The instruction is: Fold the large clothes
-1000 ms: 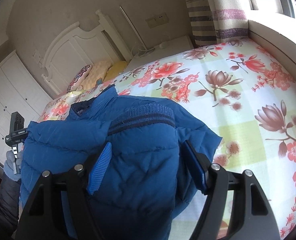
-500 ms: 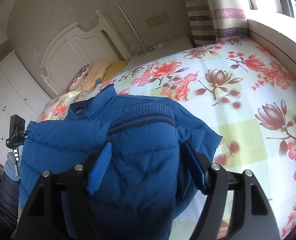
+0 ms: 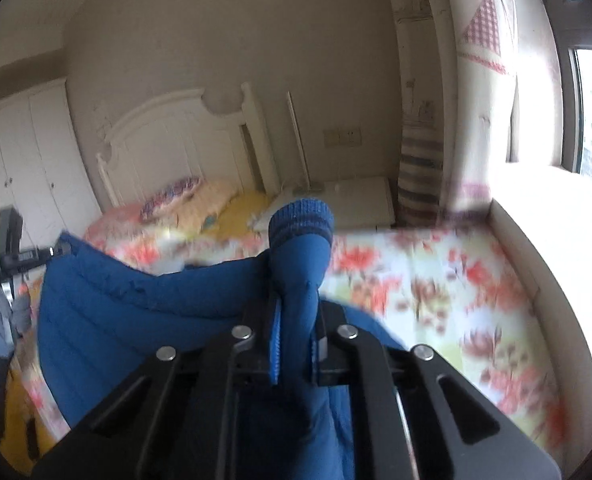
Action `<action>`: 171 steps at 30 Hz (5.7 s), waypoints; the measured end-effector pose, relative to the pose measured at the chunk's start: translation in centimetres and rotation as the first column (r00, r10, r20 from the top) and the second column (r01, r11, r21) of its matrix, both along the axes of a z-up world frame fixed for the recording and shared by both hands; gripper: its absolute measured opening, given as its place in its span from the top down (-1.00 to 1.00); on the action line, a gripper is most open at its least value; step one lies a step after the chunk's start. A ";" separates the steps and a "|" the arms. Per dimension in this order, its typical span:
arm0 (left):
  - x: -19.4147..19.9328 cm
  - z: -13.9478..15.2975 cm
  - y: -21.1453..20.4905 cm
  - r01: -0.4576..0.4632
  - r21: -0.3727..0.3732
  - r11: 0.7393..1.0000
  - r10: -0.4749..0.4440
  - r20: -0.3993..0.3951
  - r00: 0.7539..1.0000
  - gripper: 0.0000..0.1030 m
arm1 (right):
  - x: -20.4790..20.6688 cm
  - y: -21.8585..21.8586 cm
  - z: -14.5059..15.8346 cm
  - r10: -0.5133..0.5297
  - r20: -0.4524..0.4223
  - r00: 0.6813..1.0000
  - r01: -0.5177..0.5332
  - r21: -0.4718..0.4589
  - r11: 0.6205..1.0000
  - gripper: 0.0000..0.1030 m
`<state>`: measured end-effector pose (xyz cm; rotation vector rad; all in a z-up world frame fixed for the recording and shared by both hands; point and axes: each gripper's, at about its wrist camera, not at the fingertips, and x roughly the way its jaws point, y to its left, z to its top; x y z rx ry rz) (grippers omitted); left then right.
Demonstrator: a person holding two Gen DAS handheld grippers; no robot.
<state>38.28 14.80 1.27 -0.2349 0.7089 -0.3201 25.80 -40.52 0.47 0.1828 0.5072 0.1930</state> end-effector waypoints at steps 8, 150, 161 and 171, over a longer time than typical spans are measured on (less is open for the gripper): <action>9.1 -12.4 -3.4 -0.085 0.156 0.984 0.119 -0.218 0.969 0.58 | 14.3 0.4 -11.7 -0.176 -0.410 0.895 0.153 -0.090 0.984 0.68; -6.5 -12.8 -7.7 -0.229 0.313 0.922 0.256 -0.047 0.966 -0.91 | 1.2 5.9 -14.1 -0.080 -0.254 0.964 0.049 -0.128 0.991 -0.76; -13.6 -11.6 -19.5 -0.017 0.438 0.899 0.008 0.022 1.000 -0.91 | -6.1 18.0 -11.8 0.167 -0.155 0.974 -0.205 -0.276 0.939 -0.61; -12.8 -12.2 -10.7 -0.197 0.385 0.902 0.221 -0.019 0.975 -0.91 | -6.4 12.4 -12.0 -0.017 -0.175 0.984 -0.040 -0.313 0.949 -0.65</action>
